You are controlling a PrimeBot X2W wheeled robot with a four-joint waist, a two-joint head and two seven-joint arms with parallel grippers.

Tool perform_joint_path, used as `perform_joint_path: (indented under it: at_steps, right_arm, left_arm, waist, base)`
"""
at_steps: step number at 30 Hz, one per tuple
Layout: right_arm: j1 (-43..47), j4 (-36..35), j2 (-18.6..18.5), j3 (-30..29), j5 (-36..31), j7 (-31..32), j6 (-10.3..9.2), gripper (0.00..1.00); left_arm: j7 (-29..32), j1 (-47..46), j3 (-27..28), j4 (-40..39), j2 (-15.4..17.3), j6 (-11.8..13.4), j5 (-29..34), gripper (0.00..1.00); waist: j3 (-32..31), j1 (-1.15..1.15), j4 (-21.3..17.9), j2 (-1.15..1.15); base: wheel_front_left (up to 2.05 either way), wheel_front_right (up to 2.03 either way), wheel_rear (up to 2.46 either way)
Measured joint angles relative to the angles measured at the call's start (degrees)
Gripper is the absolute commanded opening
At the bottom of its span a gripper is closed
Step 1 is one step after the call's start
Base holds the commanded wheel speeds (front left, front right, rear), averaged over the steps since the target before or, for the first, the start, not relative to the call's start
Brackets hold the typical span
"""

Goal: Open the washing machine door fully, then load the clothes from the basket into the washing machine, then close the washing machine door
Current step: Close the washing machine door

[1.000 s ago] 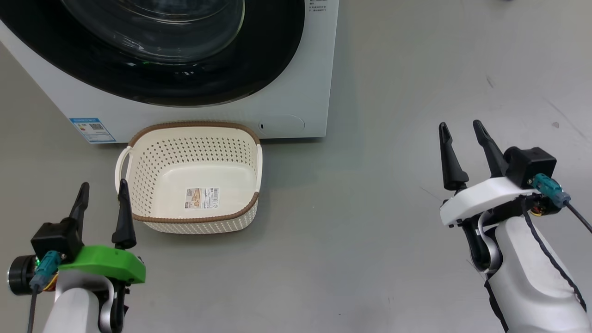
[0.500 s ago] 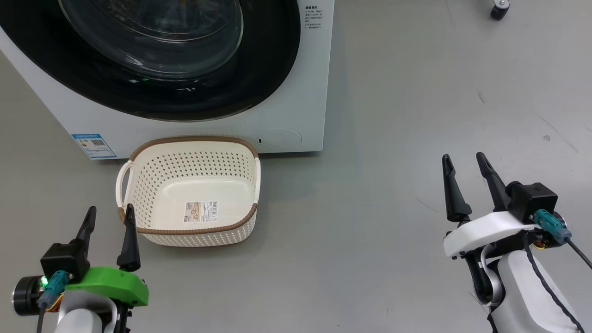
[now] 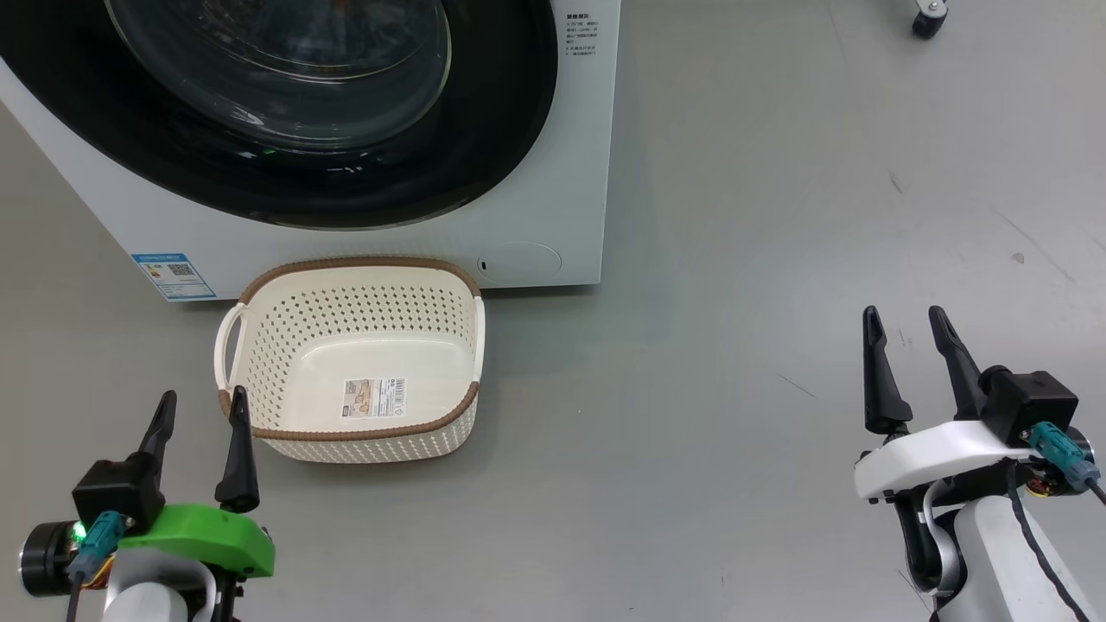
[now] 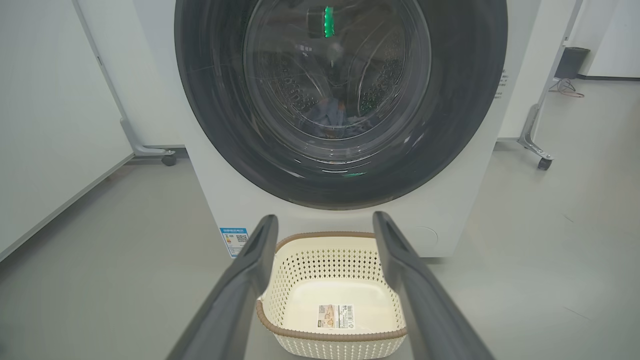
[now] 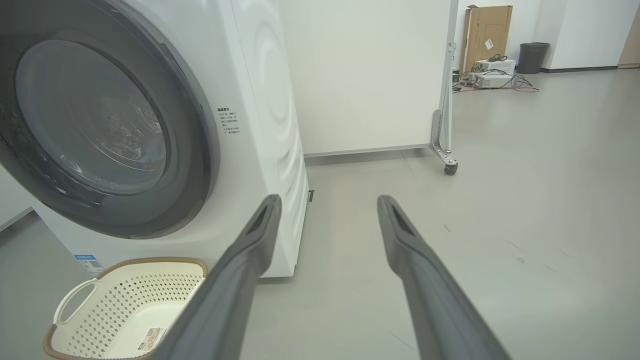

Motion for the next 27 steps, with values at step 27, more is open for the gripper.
perform_joint_path:
  at_steps: [27]
  right_arm:
    - [3.63, -3.52, 1.99, -2.68, -1.20, 0.00, -0.37, 1.00]
  left_arm:
    - [0.00, 0.08, -0.03, -0.81, -0.47, 0.00, -0.09, 1.00]
  waist:
    - [0.36, 0.00, 0.43, 0.00]
  base:
    - [0.00, 0.00, 0.00]
